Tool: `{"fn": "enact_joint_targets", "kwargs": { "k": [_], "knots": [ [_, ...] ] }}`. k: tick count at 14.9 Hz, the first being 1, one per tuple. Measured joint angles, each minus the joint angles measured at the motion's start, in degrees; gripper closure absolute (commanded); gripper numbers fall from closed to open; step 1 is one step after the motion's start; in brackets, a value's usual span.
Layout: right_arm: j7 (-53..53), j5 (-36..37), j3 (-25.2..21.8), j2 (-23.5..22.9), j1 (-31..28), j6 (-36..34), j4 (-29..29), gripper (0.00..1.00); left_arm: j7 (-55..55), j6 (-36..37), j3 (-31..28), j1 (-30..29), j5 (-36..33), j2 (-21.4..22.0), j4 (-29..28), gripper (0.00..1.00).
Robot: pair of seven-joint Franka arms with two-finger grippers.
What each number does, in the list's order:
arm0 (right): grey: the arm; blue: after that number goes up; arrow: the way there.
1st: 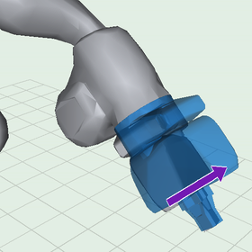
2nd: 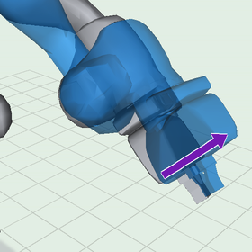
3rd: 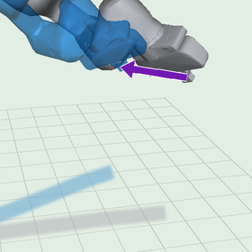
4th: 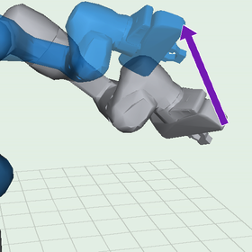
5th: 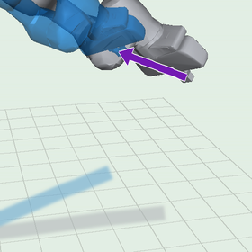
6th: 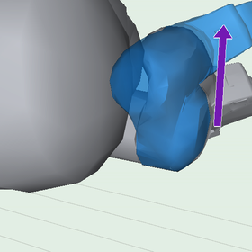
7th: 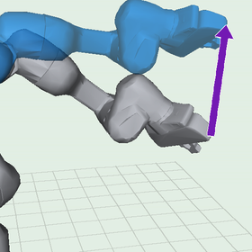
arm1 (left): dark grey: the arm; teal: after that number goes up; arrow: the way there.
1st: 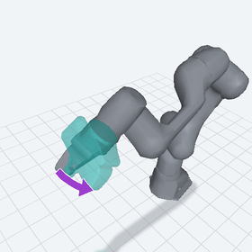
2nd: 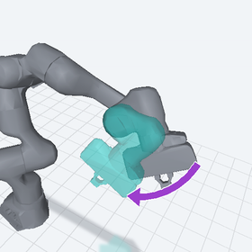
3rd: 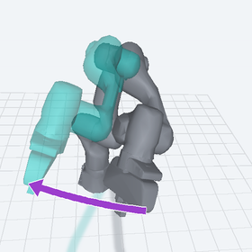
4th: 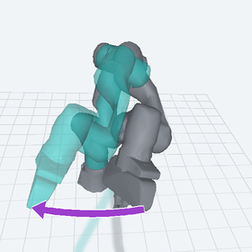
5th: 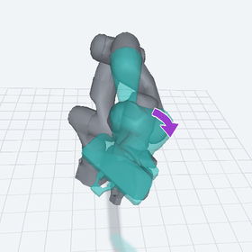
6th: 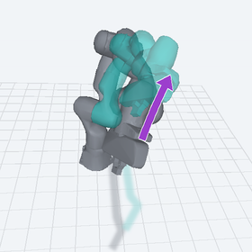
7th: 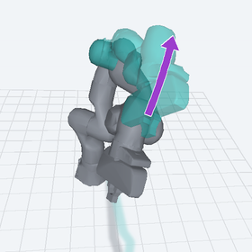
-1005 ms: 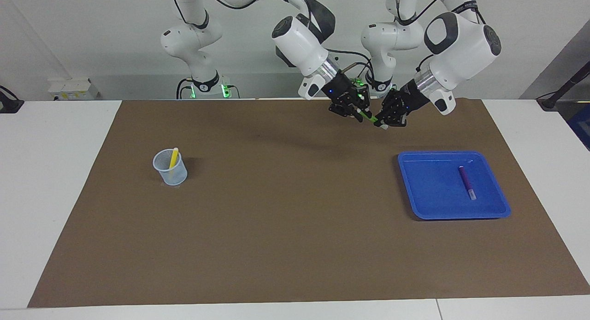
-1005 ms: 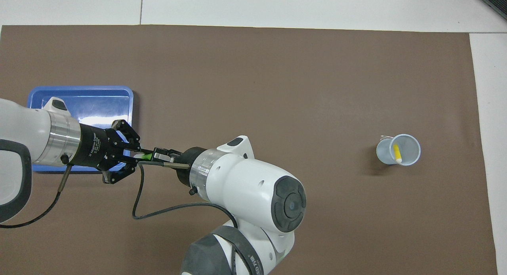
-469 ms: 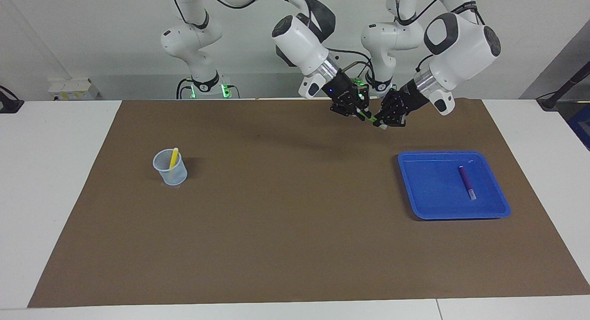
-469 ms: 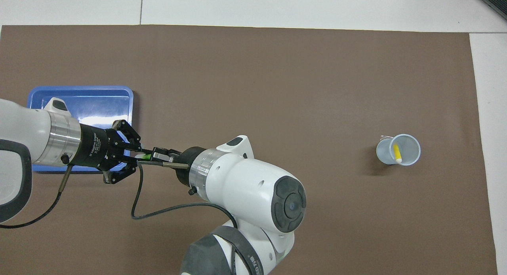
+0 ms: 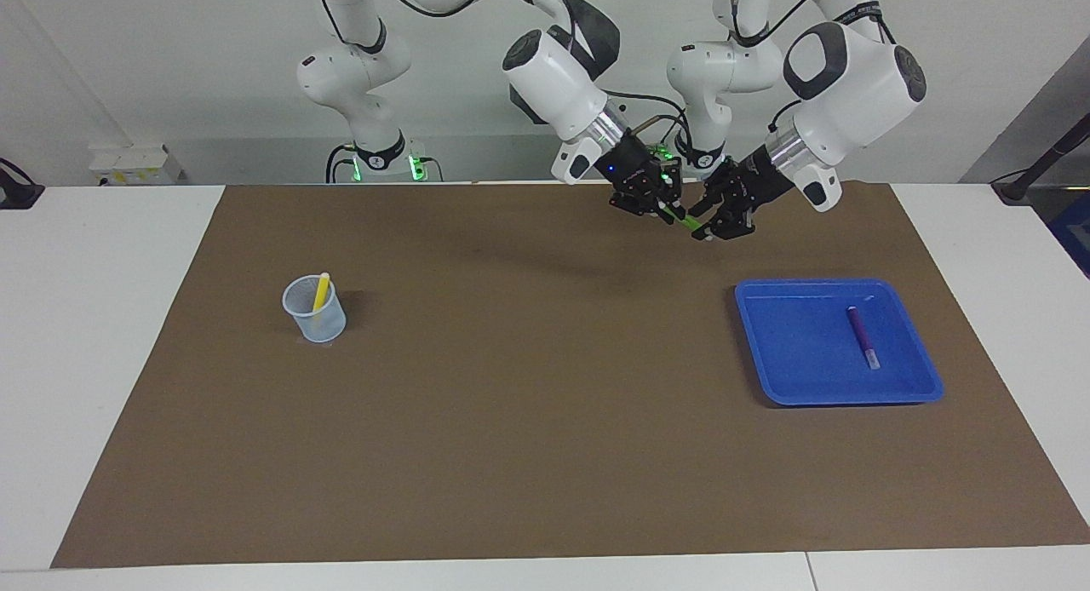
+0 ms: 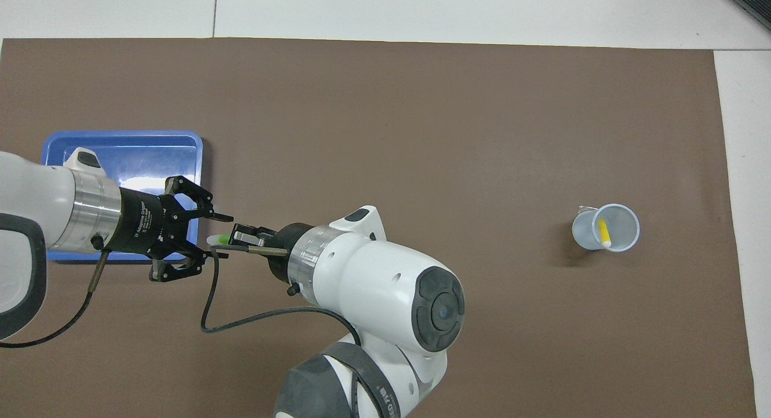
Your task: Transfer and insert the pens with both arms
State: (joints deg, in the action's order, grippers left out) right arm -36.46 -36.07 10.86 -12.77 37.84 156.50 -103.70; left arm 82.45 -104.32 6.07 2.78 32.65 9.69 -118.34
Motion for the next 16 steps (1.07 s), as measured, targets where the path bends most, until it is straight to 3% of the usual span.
{"fn": "enact_joint_targets", "kwargs": {
  "k": [4, 9, 16],
  "knots": [
    [6.72, 0.03, -0.21, -0.12, -2.75, -3.40, -0.10, 0.90, -6.00, 0.07, 0.07, 0.77, -0.08, 0.31, -0.26, 0.45],
    [18.92, 2.80, -0.39, -0.04, -9.34, -13.29, 0.02, 0.90, -33.14, 0.13, -0.77, -0.38, -6.42, 1.38, -3.02, 0.45],
    [31.65, 14.59, -0.50, 3.89, -18.95, -31.14, 0.27, 0.90, -70.09, 0.75, -1.20, -9.07, -16.75, 2.18, -4.04, 0.46]
  ]
}}
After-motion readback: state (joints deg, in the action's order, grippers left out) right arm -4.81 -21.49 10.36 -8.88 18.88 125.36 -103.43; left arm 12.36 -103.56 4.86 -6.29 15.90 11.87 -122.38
